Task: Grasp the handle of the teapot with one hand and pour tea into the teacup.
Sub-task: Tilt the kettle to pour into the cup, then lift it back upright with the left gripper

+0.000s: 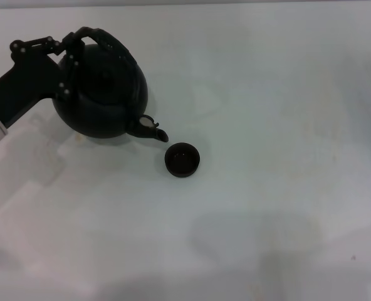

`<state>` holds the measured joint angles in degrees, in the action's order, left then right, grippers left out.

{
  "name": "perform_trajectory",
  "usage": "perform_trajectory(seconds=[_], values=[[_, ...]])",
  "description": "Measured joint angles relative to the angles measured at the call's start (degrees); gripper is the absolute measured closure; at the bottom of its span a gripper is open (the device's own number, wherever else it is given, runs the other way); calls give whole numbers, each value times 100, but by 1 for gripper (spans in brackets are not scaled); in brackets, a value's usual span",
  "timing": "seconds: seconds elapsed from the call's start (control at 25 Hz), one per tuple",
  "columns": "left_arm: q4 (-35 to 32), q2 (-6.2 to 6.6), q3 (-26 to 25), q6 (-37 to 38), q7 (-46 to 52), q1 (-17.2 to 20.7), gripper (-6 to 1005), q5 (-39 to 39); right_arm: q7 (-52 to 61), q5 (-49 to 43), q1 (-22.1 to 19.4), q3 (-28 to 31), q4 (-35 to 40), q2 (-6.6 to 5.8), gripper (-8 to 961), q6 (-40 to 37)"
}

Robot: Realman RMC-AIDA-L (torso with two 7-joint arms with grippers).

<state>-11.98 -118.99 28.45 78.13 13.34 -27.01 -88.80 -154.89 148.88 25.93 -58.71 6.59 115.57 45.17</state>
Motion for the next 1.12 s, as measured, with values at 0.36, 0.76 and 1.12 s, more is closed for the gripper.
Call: perform_trajectory(seconds=[0.36,0.76,1.12], values=[[23,-5,47,-30,-310,-82,896,-1,2,0,6,0,0,8,108,0],[383,-19,47,-329,-846,-287,895,4,2,0,21,0,-14,18,108,0],[471,-19,50,-355,-1051,-410,895,7,2,0,37,0,-26,27,108,0]])
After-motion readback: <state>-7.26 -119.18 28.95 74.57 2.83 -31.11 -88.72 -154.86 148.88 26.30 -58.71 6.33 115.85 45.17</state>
